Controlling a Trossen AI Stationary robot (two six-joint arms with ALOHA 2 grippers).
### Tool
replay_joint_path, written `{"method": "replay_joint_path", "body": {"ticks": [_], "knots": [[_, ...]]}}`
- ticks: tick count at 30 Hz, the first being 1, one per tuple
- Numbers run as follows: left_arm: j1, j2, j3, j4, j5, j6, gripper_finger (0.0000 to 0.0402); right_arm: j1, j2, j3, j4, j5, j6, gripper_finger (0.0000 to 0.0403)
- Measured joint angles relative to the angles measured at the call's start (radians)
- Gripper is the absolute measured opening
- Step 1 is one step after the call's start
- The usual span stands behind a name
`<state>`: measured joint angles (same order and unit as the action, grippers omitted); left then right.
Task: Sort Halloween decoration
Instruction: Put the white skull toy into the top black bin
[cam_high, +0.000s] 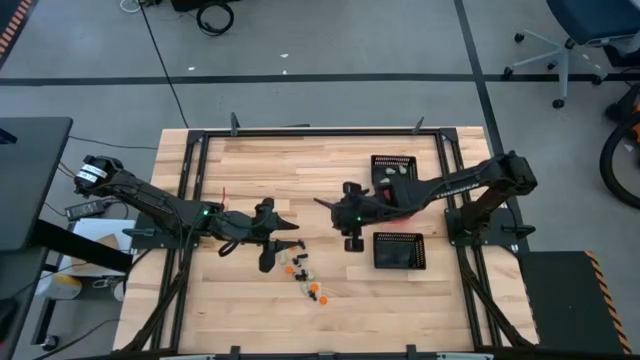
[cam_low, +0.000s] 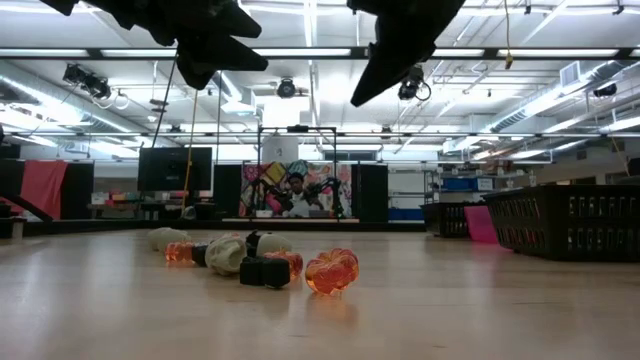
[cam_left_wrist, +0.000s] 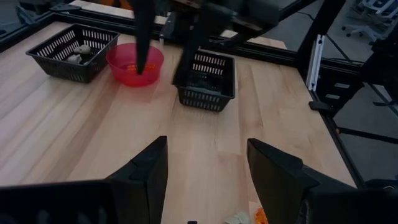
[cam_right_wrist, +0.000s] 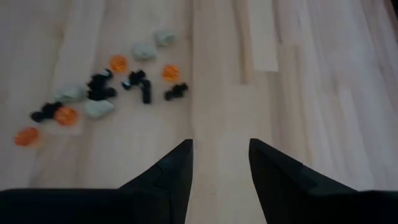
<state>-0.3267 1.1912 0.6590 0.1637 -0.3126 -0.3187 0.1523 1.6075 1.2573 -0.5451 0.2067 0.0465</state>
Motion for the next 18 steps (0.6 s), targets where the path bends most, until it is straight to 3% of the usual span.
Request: {"method": "replay_joint_path", "body": {"ticks": [8,18], "knots": [[0.000,0.000,-0.001,-0.003,-0.002,0.000,0.0192,0.074,0.127,0.031,0.026,-0.014,0.025,0.0160],[0.000,0.000,-0.001,-0.023,-0.002,-0.002,0.0192,0.144,0.360,0.258,-0.040,-0.051,0.004,0.0160]]}}
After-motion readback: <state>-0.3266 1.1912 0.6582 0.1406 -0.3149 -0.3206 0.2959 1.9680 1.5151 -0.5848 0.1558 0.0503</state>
